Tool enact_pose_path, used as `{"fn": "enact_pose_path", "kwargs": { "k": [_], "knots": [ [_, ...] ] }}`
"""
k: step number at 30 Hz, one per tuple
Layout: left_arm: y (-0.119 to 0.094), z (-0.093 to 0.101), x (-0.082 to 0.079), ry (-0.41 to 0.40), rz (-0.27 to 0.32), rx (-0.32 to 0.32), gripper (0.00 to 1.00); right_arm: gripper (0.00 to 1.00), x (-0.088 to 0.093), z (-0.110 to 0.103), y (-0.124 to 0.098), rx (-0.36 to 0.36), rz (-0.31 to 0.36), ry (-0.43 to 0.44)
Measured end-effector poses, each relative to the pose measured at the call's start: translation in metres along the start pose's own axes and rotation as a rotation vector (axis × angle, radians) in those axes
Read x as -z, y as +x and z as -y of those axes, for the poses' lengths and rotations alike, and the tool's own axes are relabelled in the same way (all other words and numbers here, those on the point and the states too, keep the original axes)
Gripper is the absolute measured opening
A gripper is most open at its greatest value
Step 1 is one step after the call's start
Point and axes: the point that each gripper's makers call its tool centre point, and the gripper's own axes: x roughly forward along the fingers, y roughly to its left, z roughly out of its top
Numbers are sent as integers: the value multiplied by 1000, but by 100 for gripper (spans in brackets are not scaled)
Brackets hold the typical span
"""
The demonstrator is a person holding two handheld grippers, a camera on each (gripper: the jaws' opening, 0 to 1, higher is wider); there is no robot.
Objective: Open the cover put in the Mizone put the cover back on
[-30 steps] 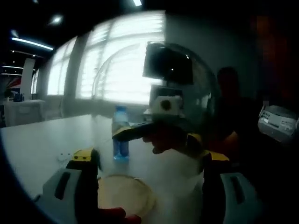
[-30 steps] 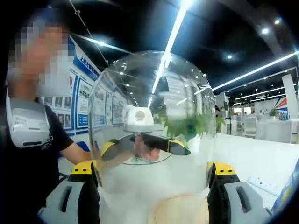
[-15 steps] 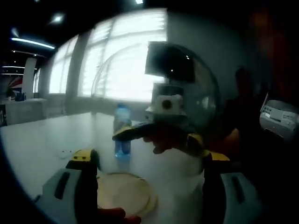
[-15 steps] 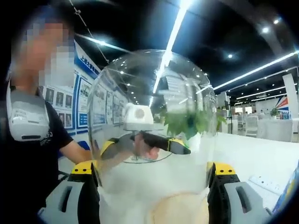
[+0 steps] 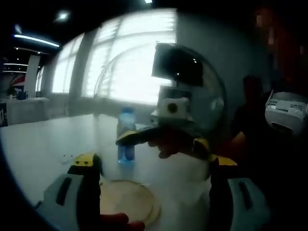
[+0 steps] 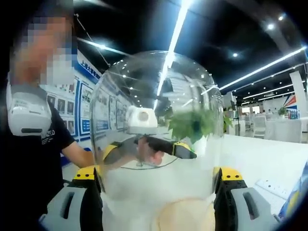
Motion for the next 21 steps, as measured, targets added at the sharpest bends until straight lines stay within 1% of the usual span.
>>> {"fn": "enact_pose_path", "kwargs": {
  "k": [4,6,12,15,21],
  "knots": [
    [2,-1,-1,-11,-3,-7,82,90,-1,3,-2,-2,-5,6],
    [2,0,-4,-19,-3,-11,82,90,-3,3,-1,-1,2,15],
    [-4,1,-11,-36,38,-20,82,90,-9,0,3,0,30,42],
    [-6,3,-10,-42,36,-23,82,90,-8,-2,5,0,34,48],
    [-8,12,-6,-25,15,-20,82,90,-7,-13,5,-2,-4,17]
  ]
}}
